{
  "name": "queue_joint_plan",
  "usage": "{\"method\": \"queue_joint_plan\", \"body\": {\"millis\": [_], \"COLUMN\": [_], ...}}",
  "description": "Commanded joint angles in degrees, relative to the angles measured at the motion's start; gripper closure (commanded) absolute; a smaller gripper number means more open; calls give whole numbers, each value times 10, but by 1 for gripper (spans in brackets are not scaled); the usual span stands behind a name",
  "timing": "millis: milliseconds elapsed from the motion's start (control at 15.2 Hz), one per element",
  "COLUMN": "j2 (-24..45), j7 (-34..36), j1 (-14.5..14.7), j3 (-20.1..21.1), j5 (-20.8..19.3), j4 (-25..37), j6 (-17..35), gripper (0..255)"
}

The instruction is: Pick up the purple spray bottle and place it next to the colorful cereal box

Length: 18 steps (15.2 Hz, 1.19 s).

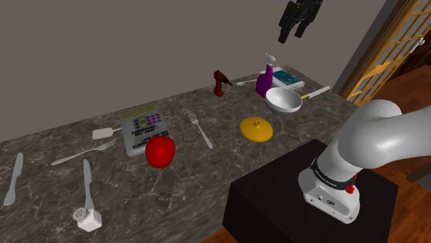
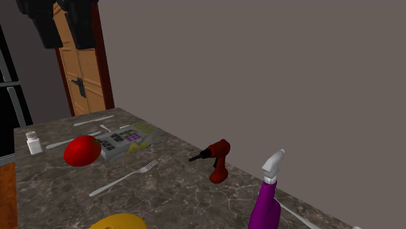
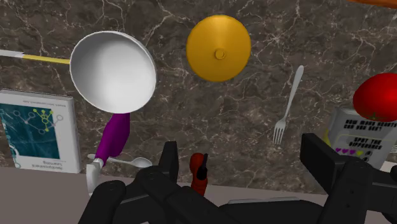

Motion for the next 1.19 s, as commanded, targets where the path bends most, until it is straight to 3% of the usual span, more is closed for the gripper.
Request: {"method": "queue_joint_plan", "body": {"millis": [0, 594, 1122], "j2": [0, 133, 279], "j7": [0, -56, -112], "j1": [0, -24, -36], "j3": [0, -81, -151], "j5": [0, -30, -24], "j4": [0, 18, 76], "j6": [0, 97, 168], "gripper": [0, 0, 0]}}
